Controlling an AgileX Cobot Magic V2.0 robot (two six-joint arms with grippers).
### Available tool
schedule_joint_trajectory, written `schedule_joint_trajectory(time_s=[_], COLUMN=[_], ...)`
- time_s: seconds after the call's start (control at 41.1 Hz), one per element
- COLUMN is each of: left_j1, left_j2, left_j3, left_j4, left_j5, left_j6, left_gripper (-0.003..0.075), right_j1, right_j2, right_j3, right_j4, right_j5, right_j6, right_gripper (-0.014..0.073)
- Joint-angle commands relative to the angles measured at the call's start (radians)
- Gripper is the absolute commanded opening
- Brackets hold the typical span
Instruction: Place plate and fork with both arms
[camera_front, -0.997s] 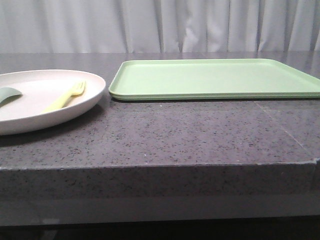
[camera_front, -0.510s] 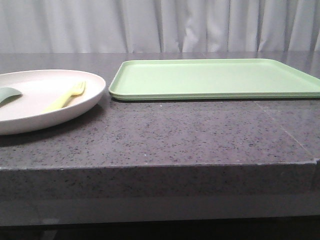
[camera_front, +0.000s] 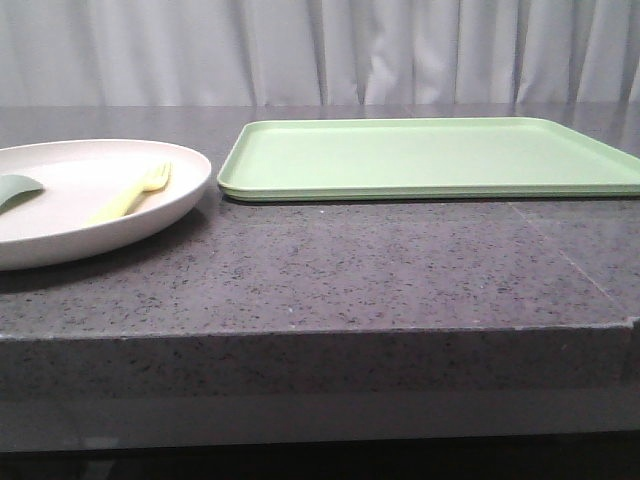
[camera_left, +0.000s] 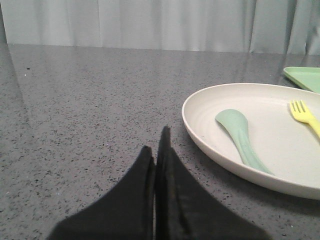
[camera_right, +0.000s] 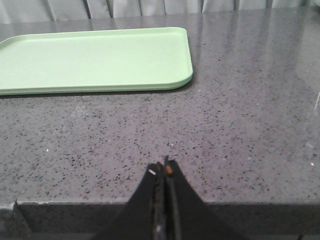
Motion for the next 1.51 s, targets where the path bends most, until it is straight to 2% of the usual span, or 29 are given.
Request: schedule_joint_trajectory(time_s=[0.0, 0.413, 0.559, 0.681, 0.778, 0.948, 1.167, 1.337, 1.483], left_j1=[0.003, 0.003, 0.003, 0.003, 0.003, 0.003, 0.003, -0.002, -0.002], left_j2=[-0.021, -0.021, -0.021, -0.019, -0.001, 0.119, 0.392, 0.538, 0.581], left_j3=[0.003, 0.003, -0.004, -0.054, -0.12, -0.273, -0.483, -0.608, -0.624], left_j4=[-0.009, -0.009, -0.011, -0.011, -0.011, -0.011, 0.001, 0.077, 0.075], left_j5=[-0.088, -0.352, -0.475, -0.493, -0.469, -0.321, -0.152, -0.004, 0.001], left_j6=[0.001, 0.001, -0.038, -0.038, -0.038, -0.038, -0.029, -0.023, -0.023], left_gripper=[-0.0018, -0.0018, -0.0018, -0.0018, -0.0018, -0.0018, -0.0018, -0.0018, -0.0018], right_j1=[-0.004, -0.004, -0.004, -0.004, -0.004, -0.004, -0.004, -0.004, -0.004], right_j2=[-0.018, -0.018, -0.018, -0.018, -0.018, 0.032, 0.295, 0.495, 0.593], right_j3=[-0.004, -0.01, -0.052, -0.103, -0.166, -0.319, -0.561, -0.689, -0.723], right_j4=[0.001, 0.003, 0.003, 0.003, 0.003, 0.003, 0.003, 0.003, 0.003], right_j5=[-0.091, -0.138, -0.143, -0.144, -0.144, -0.128, 0.029, 0.174, 0.191], right_j6=[-0.008, -0.008, -0.008, -0.008, -0.008, -0.008, -0.008, -0.008, -0.008], right_gripper=[-0.0067, -0.0067, -0.0067, -0.0067, -0.0067, -0.0059, -0.0059, -0.0059, -0.0058])
